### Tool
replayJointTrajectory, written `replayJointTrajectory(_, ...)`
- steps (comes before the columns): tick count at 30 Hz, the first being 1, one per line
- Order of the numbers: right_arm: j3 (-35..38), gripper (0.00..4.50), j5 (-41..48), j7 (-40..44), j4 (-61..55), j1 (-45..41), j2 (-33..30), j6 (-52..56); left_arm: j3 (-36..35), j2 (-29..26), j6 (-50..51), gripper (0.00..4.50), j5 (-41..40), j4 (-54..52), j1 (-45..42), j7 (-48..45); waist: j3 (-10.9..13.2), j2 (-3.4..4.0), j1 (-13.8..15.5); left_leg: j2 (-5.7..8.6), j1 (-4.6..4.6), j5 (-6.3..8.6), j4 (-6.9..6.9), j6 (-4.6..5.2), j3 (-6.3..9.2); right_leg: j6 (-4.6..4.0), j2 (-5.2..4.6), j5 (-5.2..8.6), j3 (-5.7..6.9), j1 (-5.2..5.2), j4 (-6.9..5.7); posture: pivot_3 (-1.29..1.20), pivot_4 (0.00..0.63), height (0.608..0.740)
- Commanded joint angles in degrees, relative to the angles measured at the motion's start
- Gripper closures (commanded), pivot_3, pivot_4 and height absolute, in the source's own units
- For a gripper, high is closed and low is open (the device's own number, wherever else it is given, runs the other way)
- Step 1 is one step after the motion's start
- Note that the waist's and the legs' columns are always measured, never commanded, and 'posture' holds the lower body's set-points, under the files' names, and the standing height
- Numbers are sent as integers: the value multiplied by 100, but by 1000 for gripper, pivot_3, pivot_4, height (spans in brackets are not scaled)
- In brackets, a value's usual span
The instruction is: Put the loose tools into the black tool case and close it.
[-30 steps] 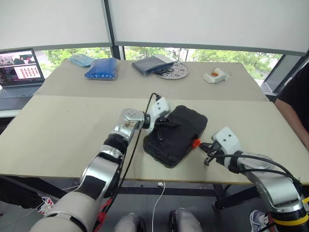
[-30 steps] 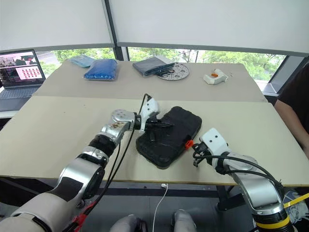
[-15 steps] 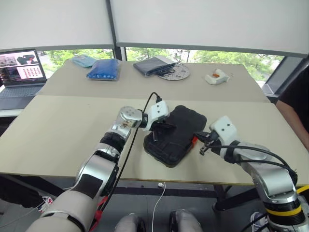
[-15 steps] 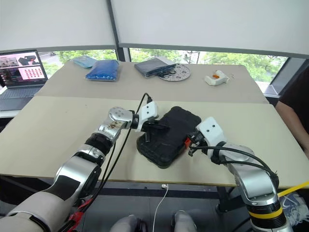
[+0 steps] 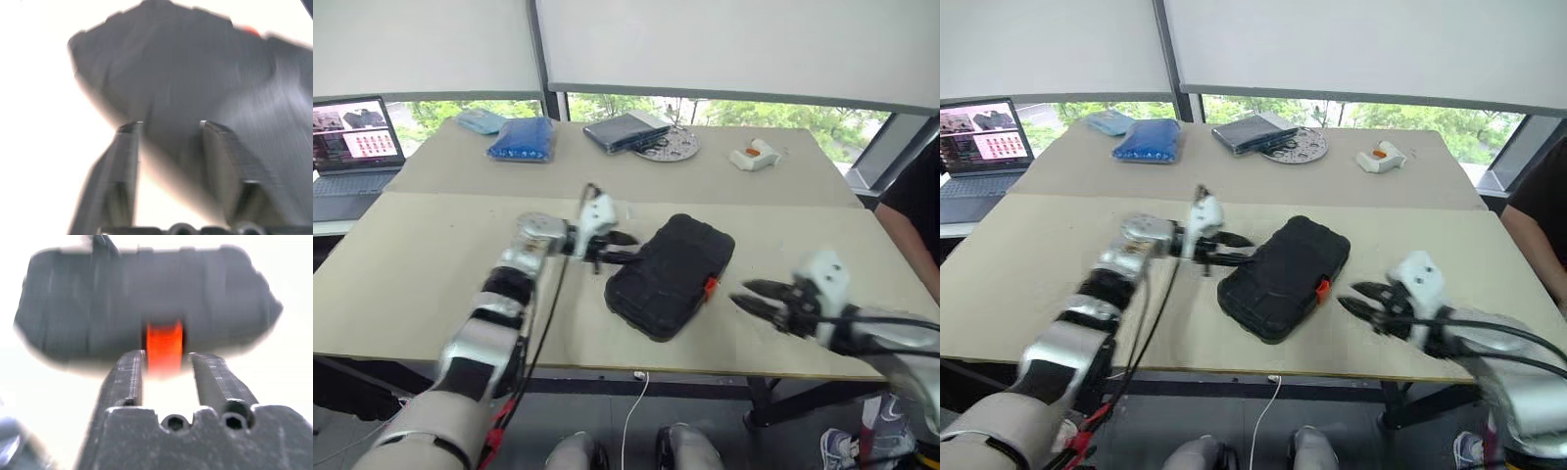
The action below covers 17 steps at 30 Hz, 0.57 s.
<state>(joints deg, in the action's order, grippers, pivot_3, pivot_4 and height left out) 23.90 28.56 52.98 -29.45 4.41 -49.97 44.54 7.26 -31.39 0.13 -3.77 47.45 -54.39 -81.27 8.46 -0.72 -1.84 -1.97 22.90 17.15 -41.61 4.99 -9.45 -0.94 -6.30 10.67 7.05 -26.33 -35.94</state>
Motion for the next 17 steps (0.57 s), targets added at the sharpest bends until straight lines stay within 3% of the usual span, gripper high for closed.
replayJointTrajectory(1, 979, 951, 384, 1191, 674, 35, -672, -483, -417, -987, 915, 833, -554, -948, 28, -906, 41, -8, 6, 0, 1, 0, -2, 0, 0, 0, 3, 1, 1, -1, -3, 0, 150, 718)
replayJointTrajectory(3, 1140, 193, 415, 1521, 1081, 32, -897, -657, -489, -1358, 1352, 46, -687, -1246, 100, -1053, 61, -16, 81, 1, 11, -1, -8, 0, 2, 8, -1, -2, 2, -6, -2, 0, 150, 718)
replayJointTrajectory(4, 1161, 83, 379, 1620, 1262, 8, -980, -750, -541, -1493, 1477, 13, -743, -1380, 154, -1091, 63, -18, 127, 1, 6, -1, -9, 0, 4, 8, -2, -3, 3, 0, 0, 0, 150, 718)
replayJointTrajectory(8, 1058, 83, 439, 1779, 1725, -227, -1125, -904, -820, -1726, 1779, 13, -950, -1781, 456, -877, 62, -16, 265, 8, 7, 11, -15, 17, 7, 18, -27, 3, 0, 8, 8, 0, 150, 718)
replayJointTrajectory(17, 731, 83, 466, 1515, 1707, -489, -973, -928, -865, -1602, 1669, 13, -1081, -2570, 1140, -430, 63, -17, 253, 12, 29, 9, -24, 14, 7, 9, -23, -1, 4, -1, 1, 0, 150, 718)
